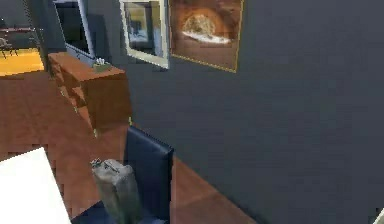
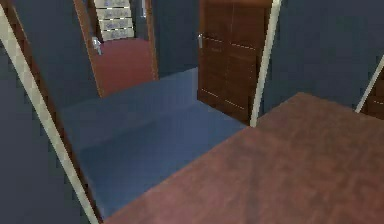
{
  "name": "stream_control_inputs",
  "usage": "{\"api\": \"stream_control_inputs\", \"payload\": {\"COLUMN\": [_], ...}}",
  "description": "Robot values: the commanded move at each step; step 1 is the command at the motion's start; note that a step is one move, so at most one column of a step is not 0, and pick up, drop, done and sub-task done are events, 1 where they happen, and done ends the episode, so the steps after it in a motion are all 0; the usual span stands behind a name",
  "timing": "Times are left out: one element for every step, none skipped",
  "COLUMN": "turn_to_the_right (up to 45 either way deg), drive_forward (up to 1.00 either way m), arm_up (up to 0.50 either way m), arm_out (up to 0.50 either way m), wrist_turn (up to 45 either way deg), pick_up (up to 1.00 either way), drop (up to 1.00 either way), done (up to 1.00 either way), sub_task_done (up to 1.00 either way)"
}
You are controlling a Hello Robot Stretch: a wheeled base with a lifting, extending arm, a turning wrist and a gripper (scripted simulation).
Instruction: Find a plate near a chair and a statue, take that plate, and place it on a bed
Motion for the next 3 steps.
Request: {"api": "stream_control_inputs", "payload": {"turn_to_the_right": [-45.0, -45.0, -45.0], "drive_forward": [0.00, 0.00, 0.00], "arm_up": [0.00, 0.00, 0.00], "arm_out": [0.00, 0.00, 0.00], "wrist_turn": [0.0, 0.0, 0.0], "pick_up": [0.00, 0.00, 0.00], "drop": [0.00, 0.00, 0.00], "done": [0.00, 0.00, 0.00], "sub_task_done": [0.00, 0.00, 0.00]}}
